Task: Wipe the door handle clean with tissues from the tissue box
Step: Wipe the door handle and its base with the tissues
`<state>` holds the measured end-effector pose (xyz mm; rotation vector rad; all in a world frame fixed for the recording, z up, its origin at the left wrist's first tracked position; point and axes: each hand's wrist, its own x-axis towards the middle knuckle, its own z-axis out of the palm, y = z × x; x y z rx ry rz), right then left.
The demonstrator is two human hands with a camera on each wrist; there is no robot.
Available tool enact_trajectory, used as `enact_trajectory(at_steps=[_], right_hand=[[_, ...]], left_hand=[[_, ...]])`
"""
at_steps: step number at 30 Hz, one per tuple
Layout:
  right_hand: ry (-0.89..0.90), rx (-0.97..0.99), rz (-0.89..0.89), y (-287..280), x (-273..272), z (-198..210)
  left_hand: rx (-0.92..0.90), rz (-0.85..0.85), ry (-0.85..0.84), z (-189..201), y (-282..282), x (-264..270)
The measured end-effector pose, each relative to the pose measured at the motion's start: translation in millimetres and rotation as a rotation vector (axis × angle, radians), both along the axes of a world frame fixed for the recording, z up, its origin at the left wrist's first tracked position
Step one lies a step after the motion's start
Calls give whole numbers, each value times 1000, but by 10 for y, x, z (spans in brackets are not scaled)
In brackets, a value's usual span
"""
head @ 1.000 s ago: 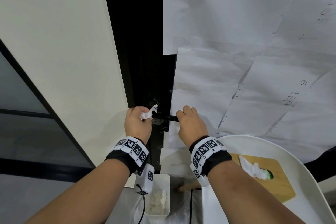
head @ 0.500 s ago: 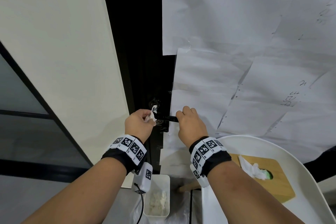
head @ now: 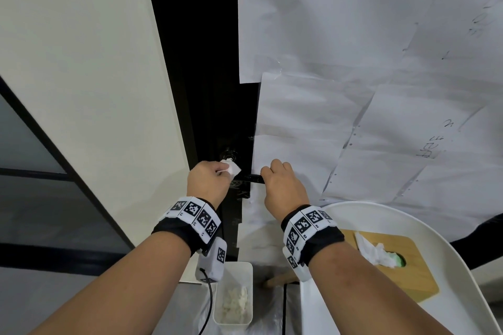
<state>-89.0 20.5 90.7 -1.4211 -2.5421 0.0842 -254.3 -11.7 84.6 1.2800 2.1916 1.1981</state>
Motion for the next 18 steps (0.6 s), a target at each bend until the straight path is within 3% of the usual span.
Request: enact_trajectory(at_steps=[5, 8, 13, 18], right_hand=[[6, 2, 1, 3, -5, -7], [7, 1, 1, 0, -8, 1], [3, -5, 2, 2, -3, 2], [2, -7, 6, 13, 0, -11]], left_hand=[[131, 51, -13, 66, 36, 9], [104, 41, -21, 125, 104, 65], [49, -35, 169, 60, 131, 65], [159, 42, 158, 110, 140, 29]])
